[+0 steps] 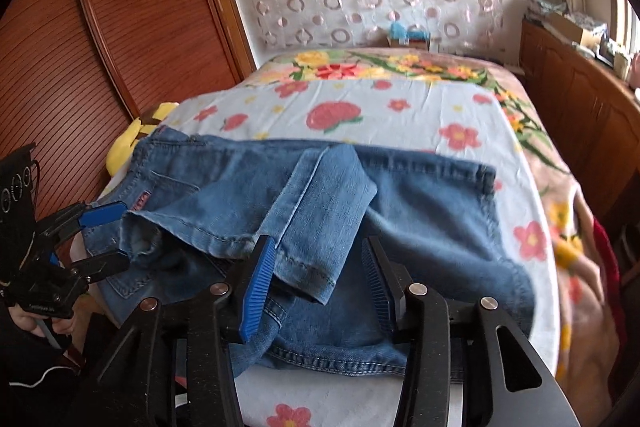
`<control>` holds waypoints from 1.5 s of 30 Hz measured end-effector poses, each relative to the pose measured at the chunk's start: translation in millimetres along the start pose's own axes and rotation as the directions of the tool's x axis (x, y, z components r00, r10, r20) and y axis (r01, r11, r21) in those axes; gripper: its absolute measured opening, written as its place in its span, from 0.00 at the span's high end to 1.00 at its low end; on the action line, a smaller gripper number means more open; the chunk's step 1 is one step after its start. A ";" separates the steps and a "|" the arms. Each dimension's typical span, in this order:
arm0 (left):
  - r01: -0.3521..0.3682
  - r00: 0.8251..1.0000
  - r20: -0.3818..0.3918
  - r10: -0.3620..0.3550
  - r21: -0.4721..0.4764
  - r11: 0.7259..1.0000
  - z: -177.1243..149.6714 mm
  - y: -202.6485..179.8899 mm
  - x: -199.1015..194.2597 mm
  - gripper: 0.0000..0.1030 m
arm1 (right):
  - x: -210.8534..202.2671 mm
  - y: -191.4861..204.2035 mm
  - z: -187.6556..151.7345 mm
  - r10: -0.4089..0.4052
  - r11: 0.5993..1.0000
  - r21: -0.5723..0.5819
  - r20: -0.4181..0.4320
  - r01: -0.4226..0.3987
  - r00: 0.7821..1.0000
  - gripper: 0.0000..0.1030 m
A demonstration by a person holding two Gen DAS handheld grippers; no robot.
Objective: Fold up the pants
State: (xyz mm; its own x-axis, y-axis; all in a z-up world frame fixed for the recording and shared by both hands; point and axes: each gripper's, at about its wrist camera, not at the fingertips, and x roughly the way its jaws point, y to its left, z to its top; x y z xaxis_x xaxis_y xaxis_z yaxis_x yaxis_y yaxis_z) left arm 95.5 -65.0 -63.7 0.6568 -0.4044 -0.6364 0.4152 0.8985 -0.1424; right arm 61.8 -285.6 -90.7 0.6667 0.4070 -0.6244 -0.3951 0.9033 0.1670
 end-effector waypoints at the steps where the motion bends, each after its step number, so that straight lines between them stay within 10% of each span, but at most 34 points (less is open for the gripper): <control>1: 0.002 1.000 -0.009 -0.002 0.004 1.000 1.3 -1.7 4.2 0.36 | 2.8 0.9 0.8 0.001 1.000 0.007 -0.007 -0.001 1.000 0.54; 10: 0.004 0.999 -0.047 -0.002 0.032 0.999 -1.3 -6.1 24.3 0.78 | 22.3 -18.5 -0.9 0.117 0.985 0.138 -0.079 -0.106 0.990 0.53; 18: -0.002 0.999 -0.051 0.004 0.036 0.999 -3.8 -4.7 25.2 0.79 | 37.9 -21.9 -1.3 0.160 0.977 0.155 -0.096 -0.144 0.982 0.53; 24: -0.027 0.999 -0.029 0.029 0.056 0.998 -2.4 -8.3 18.7 0.95 | 21.2 -20.3 3.2 0.146 0.985 0.100 -0.032 -0.142 0.989 0.94; 37: -0.093 0.977 0.193 0.087 0.020 0.995 21.6 19.1 -109.3 0.97 | -54.3 63.9 91.6 0.251 0.961 -0.167 0.183 -0.221 0.951 0.96; 45: -0.180 0.958 0.212 0.193 -0.078 0.981 -0.8 64.7 -145.3 0.97 | -25.5 113.3 119.8 0.322 0.928 -0.245 0.146 -0.281 0.935 0.96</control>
State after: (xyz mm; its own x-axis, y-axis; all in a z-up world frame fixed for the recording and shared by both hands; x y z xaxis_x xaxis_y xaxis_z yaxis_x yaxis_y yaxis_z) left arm 26.5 52.1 19.0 0.8426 -0.2504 -0.4768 0.2400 0.9672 -0.0838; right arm 75.7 -177.4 35.6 0.5889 0.6914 -0.4186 -0.7089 0.6906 0.1434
